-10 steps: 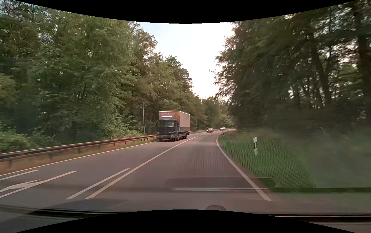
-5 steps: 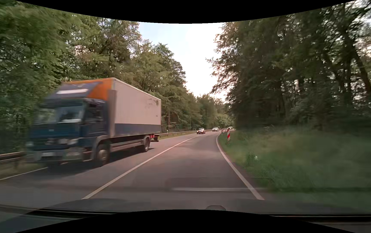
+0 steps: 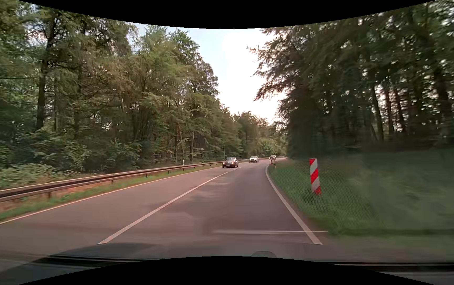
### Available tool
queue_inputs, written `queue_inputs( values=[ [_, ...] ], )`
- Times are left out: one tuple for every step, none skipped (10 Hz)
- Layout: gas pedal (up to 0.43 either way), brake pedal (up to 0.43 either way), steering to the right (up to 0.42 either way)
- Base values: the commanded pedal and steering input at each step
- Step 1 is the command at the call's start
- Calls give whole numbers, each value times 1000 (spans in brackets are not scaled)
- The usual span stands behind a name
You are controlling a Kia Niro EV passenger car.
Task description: Follow the waypoints while adhering to traffic rules and regulations
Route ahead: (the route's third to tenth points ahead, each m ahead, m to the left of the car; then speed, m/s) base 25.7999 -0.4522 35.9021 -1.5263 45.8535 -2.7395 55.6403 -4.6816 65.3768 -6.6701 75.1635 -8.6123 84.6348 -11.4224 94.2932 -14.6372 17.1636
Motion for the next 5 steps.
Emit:
queue_inputs(
  values=[
    [260, 0, 9],
    [260, 0, 10],
    [260, 0, 10],
    [260, 0, 12],
    [260, 0, 12]
  ],
)
